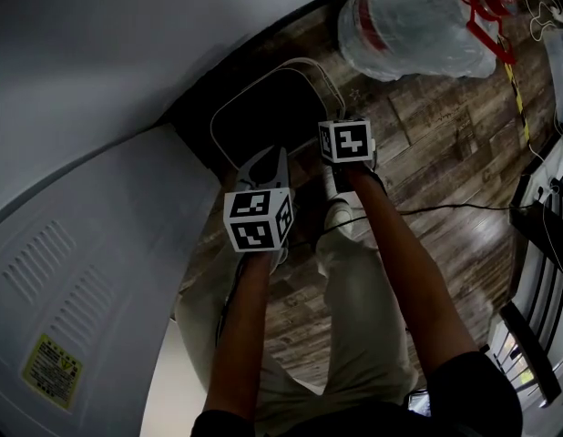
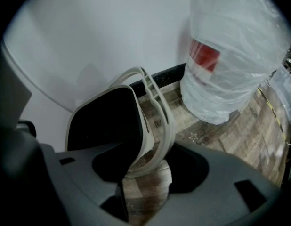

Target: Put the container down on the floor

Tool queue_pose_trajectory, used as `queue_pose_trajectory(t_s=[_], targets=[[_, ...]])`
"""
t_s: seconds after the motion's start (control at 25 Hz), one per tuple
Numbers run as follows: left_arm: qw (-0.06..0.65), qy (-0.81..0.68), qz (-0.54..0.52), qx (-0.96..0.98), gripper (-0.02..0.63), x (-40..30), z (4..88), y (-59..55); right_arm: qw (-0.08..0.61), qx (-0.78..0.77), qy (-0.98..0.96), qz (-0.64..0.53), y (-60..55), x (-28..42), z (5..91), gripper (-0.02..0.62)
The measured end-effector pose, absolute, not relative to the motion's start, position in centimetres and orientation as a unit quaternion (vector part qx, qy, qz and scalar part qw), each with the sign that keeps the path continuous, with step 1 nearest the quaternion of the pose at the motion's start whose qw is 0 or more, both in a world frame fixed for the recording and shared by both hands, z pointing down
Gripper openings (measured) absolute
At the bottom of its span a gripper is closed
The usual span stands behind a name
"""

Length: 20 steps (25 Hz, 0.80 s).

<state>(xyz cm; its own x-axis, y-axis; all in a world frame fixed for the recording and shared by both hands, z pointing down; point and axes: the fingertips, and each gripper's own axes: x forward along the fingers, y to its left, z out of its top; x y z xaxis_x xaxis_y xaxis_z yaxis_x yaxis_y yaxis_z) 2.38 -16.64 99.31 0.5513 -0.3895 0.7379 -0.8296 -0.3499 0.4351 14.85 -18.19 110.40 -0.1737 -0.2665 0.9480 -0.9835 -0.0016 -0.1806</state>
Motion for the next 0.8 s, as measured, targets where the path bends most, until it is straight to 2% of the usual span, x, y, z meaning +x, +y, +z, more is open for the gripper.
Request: queue_pose_trajectory(t_s=[0.36,0.8], targets=[[0.418,-0.376,0.276,0.779,0.018,3.3,99.9,-16.4,0.335,0.543,-0.585,0.501,-17.9,15.6,110.5,0.241],[0.422,-0.374,0.266,0.782,0.018,3.1,99.1,-16.9,0.310,0.535,-0.600,0.506,-18.2,14.5,109.2,0.244]])
